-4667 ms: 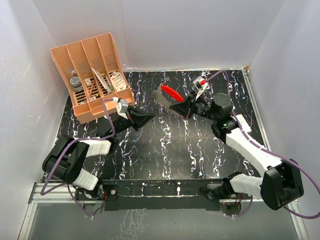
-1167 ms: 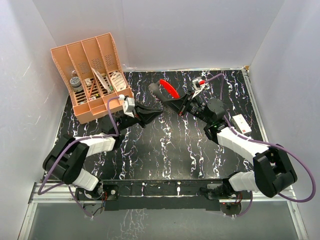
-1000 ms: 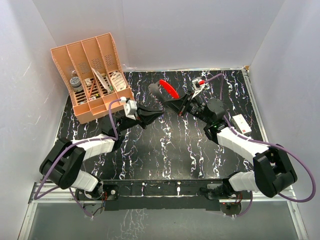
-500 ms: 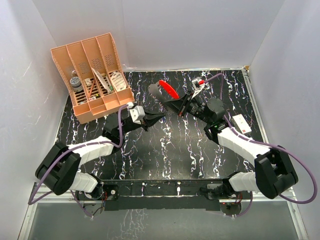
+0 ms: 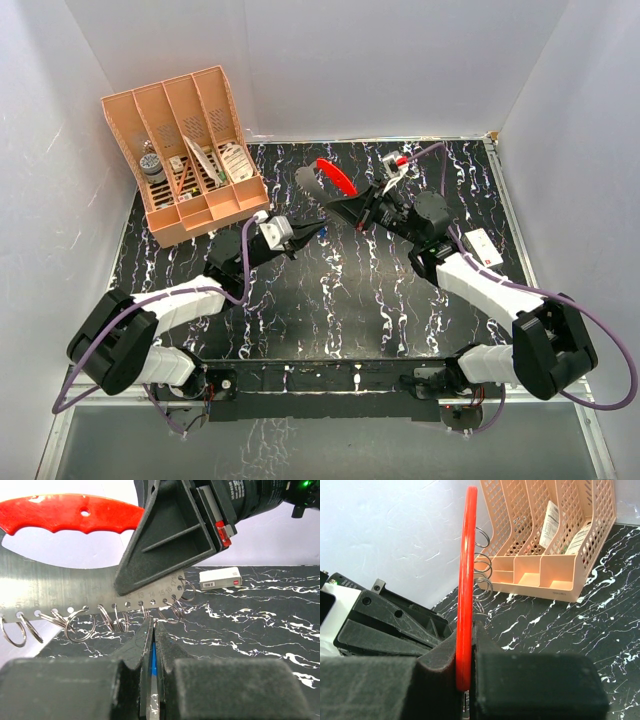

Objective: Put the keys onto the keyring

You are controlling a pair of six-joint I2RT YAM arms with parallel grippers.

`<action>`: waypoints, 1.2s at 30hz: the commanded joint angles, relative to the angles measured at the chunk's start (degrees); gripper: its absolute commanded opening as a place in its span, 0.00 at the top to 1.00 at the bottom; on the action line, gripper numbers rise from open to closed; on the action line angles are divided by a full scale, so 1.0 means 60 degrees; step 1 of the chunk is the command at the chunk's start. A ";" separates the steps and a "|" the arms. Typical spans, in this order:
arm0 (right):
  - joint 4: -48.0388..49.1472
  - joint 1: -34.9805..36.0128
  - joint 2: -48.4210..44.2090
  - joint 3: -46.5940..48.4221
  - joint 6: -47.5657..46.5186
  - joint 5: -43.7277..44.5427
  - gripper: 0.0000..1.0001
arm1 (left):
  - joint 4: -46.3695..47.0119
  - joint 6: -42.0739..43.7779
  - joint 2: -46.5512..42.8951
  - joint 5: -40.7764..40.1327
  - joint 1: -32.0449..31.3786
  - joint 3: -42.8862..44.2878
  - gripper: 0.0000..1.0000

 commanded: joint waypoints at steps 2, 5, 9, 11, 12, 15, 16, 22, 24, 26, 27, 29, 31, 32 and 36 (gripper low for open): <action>0.0073 0.0117 -0.0144 0.0783 -0.0082 0.0103 1.00 | 0.0321 0.0672 -0.0120 -0.0109 -0.0146 -0.0030 1.00; -0.0115 0.0160 -0.0068 0.0941 -0.0110 0.0139 1.00 | 0.0360 0.0795 -0.0080 -0.0107 -0.0194 -0.0026 1.00; -0.0244 0.0211 0.0031 0.1036 -0.0149 0.0191 1.00 | 0.0335 0.0941 -0.0051 -0.0119 -0.0268 0.0043 1.00; -0.0338 0.0227 0.0076 0.1108 -0.0154 0.0191 1.00 | 0.0281 0.1058 -0.0031 -0.0147 -0.0333 0.0075 1.00; -0.0396 0.0240 0.0091 0.1141 -0.0178 0.0212 1.00 | 0.0279 0.1102 -0.0023 -0.0155 -0.0354 0.0096 1.00; -0.0559 0.0264 0.0125 0.1223 -0.0215 0.0280 1.00 | 0.0263 0.1256 -0.0035 -0.0223 -0.0423 0.0105 1.00; -0.0610 0.0270 0.0143 0.1244 -0.0224 0.0302 1.00 | 0.0226 0.1328 -0.0044 -0.0245 -0.0438 0.0113 1.00; -0.0842 0.0286 0.0260 0.1410 -0.0275 0.0375 1.00 | 0.0131 0.1596 -0.0141 -0.0381 -0.0549 0.0093 1.00; -0.0887 0.0286 0.0275 0.1433 -0.0275 0.0434 1.00 | 0.0118 0.1639 -0.0178 -0.0396 -0.0562 0.0077 1.00; -0.0903 0.0284 0.0279 0.1456 -0.0279 0.0460 1.00 | 0.0061 0.1701 -0.0219 -0.0418 -0.0564 0.0076 1.00; -0.0930 0.0286 0.0302 0.1483 -0.0276 0.0456 1.00 | 0.0036 0.1726 -0.0237 -0.0411 -0.0576 0.0073 1.00; -0.1005 0.0286 0.0336 0.1536 -0.0288 0.0478 1.00 | 0.0008 0.1785 -0.0256 -0.0418 -0.0576 0.0055 1.00; -0.1060 0.0286 0.0323 0.1546 -0.0290 0.0528 1.00 | 0.0011 0.1832 -0.0301 -0.0453 -0.0583 0.0013 1.00; -0.1074 0.0286 0.0320 0.1549 -0.0303 0.0545 1.00 | 0.0015 0.1876 -0.0345 -0.0482 -0.0593 -0.0012 1.00; -0.1226 0.0286 0.0305 0.1595 -0.0305 0.0630 1.00 | -0.0415 0.2114 -0.0471 -0.0633 -0.0632 -0.0050 1.00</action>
